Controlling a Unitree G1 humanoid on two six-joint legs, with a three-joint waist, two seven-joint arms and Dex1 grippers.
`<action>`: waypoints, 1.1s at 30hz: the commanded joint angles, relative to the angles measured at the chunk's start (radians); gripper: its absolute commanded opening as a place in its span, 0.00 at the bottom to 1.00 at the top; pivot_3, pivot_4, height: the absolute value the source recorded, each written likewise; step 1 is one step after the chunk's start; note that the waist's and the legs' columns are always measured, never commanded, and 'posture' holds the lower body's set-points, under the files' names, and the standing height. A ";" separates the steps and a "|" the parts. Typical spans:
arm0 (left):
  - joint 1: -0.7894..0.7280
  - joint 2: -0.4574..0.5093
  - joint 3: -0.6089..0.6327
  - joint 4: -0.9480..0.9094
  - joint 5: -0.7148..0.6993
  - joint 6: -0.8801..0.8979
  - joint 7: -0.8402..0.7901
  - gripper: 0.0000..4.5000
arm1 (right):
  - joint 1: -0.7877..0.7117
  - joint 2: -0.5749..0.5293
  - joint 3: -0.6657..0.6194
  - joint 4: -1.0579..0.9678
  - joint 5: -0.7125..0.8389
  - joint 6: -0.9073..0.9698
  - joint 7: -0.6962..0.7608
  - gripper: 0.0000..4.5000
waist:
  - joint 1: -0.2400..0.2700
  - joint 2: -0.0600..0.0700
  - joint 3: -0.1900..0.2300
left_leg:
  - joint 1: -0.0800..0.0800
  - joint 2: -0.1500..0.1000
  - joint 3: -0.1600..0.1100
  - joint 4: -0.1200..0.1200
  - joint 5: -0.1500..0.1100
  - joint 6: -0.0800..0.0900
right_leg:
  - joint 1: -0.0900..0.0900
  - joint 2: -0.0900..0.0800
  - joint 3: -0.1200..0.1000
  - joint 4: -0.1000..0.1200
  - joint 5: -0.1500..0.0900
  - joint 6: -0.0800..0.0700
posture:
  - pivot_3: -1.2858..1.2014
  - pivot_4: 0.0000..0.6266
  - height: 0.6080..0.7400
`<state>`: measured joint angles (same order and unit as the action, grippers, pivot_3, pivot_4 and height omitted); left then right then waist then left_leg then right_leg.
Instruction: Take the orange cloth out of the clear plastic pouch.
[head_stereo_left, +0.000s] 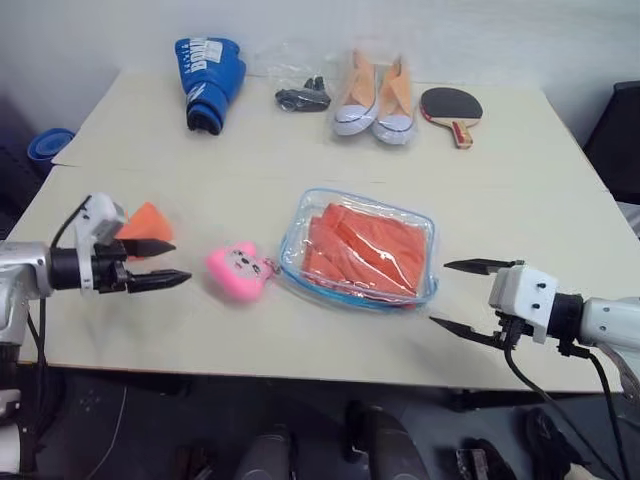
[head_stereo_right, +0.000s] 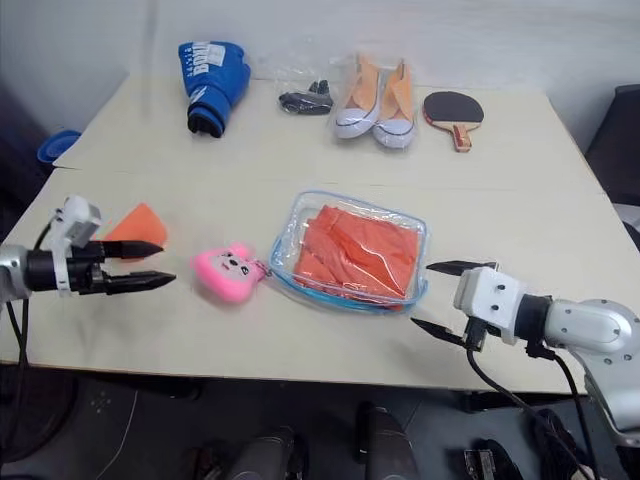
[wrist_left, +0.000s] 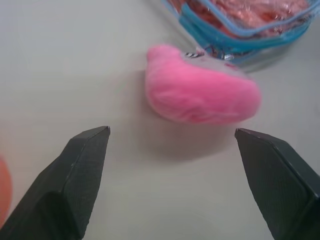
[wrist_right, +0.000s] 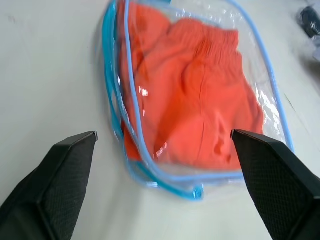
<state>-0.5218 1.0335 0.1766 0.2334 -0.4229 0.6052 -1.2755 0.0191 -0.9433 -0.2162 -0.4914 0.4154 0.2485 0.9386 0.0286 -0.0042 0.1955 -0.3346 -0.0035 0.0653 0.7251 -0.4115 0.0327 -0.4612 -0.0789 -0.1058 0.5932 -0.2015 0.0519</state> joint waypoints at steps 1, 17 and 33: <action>-0.150 -0.004 -0.080 -0.107 -0.001 -0.047 -0.067 0.94 | -0.019 0.025 -0.041 -0.130 0.169 0.166 -0.063 0.99 | 0.004 0.000 0.000 | -0.001 0.000 -0.001 0.000 0.000 0.000 | 0.000 0.000 -0.001 0.000 0.000 0.000 | 0.52 0.24 1.00; -0.283 -0.281 -0.514 -0.065 0.504 -0.842 0.042 0.94 | -0.038 0.081 -0.025 -0.291 0.365 0.403 -0.247 0.99 | -0.002 0.000 0.000 | 0.001 0.000 0.004 -0.001 0.000 0.001 | -0.001 0.006 0.003 0.000 0.000 0.000 | 0.52 0.24 1.00; -0.324 -0.395 -0.481 0.084 0.522 -0.910 0.135 0.61 | 0.002 0.069 -0.031 -0.296 0.333 0.388 -0.239 1.00 | 0.000 -0.001 0.000 | -0.001 -0.001 0.002 0.000 0.000 0.005 | 0.000 0.003 0.002 -0.001 0.001 0.002 | 0.52 0.24 1.00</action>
<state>-0.8292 0.6413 -0.3304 0.3295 0.1183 -0.3019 -1.1475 0.0259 -0.8692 -0.2297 -0.7564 0.7522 0.6551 0.6946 0.0281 -0.0048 0.1952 -0.3352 -0.0047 0.0677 0.7247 -0.4118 0.0374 -0.4616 -0.0757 -0.1040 0.5919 -0.2004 0.0537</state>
